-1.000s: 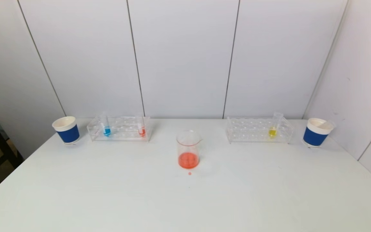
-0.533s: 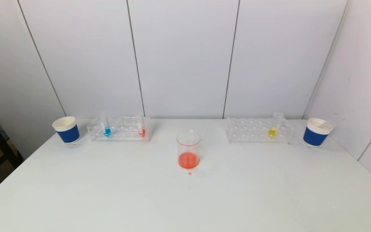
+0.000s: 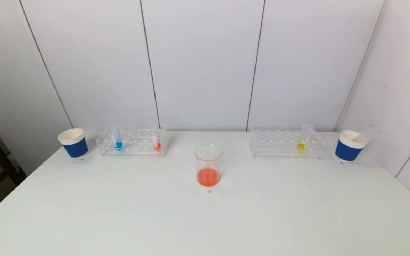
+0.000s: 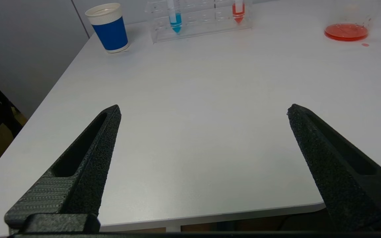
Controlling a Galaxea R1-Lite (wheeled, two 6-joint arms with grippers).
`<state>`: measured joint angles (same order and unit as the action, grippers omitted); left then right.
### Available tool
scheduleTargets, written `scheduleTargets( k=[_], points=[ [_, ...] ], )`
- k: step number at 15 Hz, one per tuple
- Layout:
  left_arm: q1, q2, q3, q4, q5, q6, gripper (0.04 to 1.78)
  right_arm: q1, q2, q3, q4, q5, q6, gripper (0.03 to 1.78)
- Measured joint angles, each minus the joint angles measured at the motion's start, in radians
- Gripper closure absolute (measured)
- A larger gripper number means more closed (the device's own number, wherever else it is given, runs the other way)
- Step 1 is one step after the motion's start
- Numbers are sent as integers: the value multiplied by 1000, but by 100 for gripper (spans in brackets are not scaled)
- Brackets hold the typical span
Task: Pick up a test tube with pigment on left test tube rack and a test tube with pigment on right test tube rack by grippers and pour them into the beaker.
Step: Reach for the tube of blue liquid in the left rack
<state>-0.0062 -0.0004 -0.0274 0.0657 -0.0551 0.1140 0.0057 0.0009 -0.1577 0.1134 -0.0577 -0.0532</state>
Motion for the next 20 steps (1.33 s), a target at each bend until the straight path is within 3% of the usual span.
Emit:
scheduleTargets(
  k=[3, 5, 20],
  points=[
    [0, 0, 0, 0, 0, 0, 6, 0, -1, 130, -161, 21, 4, 4],
    [0, 0, 0, 0, 0, 0, 6, 0, -2, 151, -121, 28, 5, 4],
    [0, 0, 0, 0, 0, 0, 6, 0, -2, 158, -121, 27, 32, 4]
  ],
)
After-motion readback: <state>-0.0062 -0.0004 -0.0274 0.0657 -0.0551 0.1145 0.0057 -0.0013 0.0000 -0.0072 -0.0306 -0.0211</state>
